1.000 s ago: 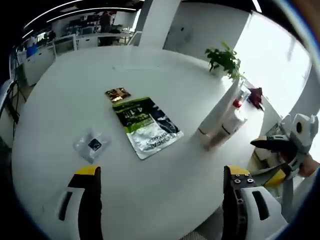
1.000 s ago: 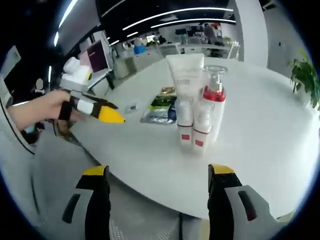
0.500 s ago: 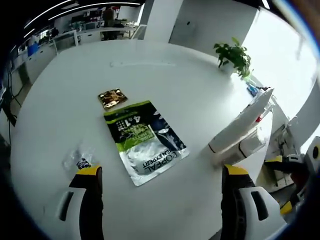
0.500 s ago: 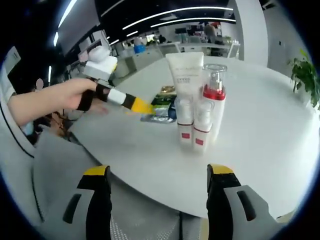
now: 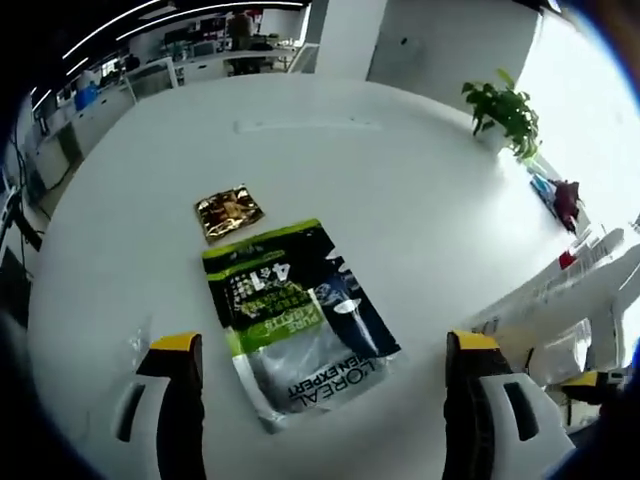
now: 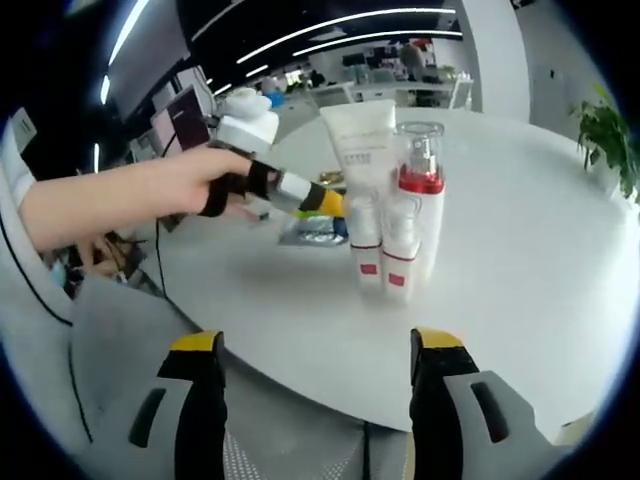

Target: Arrange the skincare products in the storage area until every visible bottle or jar stands upright without overlapping.

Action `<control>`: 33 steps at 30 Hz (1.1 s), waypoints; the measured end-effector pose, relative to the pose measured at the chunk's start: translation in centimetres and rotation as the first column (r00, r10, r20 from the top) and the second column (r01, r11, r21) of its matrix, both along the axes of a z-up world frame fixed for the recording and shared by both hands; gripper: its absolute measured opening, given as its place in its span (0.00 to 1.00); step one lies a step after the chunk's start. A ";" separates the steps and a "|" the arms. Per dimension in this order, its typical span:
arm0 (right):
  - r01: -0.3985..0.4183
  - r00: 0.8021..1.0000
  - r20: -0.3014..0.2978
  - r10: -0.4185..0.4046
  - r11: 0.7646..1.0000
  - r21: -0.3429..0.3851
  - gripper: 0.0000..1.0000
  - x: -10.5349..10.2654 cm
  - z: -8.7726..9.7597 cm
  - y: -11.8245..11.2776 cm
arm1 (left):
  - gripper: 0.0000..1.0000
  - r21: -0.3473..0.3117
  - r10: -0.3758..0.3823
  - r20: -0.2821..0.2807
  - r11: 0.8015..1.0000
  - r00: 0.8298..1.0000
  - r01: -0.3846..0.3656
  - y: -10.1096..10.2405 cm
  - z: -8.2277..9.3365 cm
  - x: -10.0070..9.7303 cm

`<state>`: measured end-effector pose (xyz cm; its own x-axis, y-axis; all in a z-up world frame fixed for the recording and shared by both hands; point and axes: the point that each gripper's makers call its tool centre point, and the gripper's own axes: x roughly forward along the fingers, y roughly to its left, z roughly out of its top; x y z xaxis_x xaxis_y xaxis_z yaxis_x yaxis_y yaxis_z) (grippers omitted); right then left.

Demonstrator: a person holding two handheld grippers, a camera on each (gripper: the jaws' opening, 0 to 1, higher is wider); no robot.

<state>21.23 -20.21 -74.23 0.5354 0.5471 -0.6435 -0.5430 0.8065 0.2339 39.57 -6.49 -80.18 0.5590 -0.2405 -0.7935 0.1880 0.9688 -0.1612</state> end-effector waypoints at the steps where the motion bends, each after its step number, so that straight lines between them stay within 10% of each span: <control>1: 0.001 1.000 -0.001 -0.001 1.000 0.003 0.75 0.0 0.0 0.0 | 0.94 0.014 0.014 0.005 1.000 1.000 -0.014 0.2 -0.1 0.3; 17: 0.028 1.000 -0.007 -0.027 0.999 0.016 0.74 0.2 0.1 -0.1 | 0.90 0.083 0.090 -0.034 0.993 0.995 -0.086 0.4 -1.7 0.8; 33: 0.037 0.999 -0.012 -0.037 0.999 0.014 0.73 0.3 0.0 -0.3 | 0.69 0.176 -0.008 -0.005 0.984 1.000 0.009 1.5 -1.7 0.9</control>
<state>21.55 -20.48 -74.20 0.5480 0.5361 -0.6420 -0.5103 0.8225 0.2512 40.51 -4.98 -81.91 0.5537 -0.1017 -0.8265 0.1959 0.9806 0.0106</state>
